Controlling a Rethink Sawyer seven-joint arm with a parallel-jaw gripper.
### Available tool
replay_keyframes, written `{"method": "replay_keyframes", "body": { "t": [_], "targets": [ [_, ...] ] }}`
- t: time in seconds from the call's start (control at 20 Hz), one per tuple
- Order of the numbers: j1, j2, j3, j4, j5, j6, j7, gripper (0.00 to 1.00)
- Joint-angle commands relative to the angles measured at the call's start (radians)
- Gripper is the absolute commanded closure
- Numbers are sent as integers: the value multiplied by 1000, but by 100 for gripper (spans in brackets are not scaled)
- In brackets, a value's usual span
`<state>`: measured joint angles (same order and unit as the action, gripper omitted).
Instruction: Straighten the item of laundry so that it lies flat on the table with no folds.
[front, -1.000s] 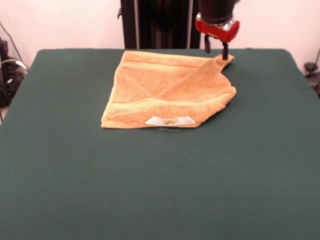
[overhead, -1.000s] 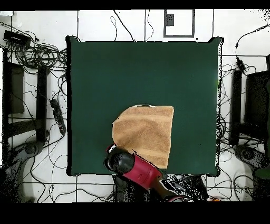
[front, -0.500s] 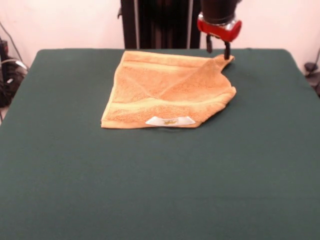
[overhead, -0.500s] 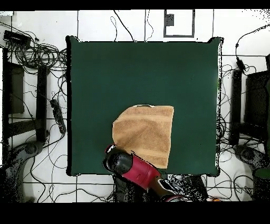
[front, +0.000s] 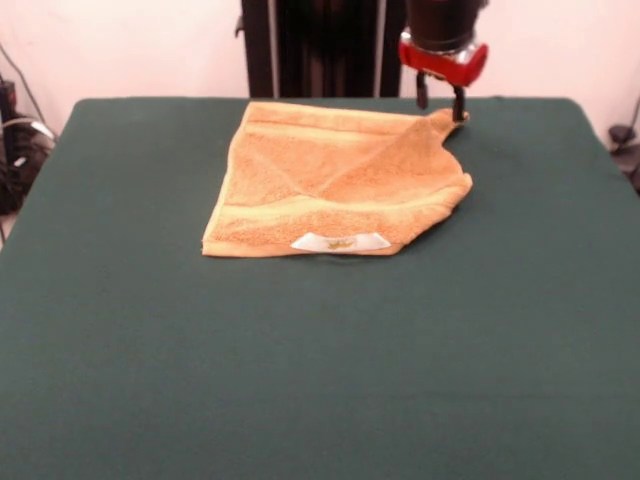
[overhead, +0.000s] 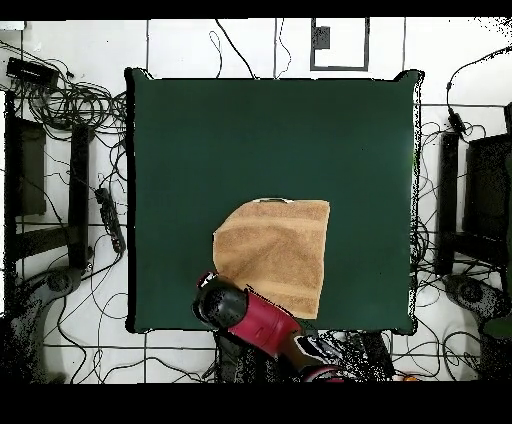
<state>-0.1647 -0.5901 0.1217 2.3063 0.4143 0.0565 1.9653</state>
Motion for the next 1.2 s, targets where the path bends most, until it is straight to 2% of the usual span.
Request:
{"method": "replay_keyframes", "body": {
  "t": [0.05, 0.4, 0.7, 1.2],
  "targets": [
    [86, 40, -44, -169, -19, -11, 101, 0],
    [121, 77, -106, -298, -136, 27, -18, 0],
    [126, 82, -118, -399, -242, 113, -44, 0],
    [92, 121, -90, -500, -377, 156, -54, 0]
  ]
}}
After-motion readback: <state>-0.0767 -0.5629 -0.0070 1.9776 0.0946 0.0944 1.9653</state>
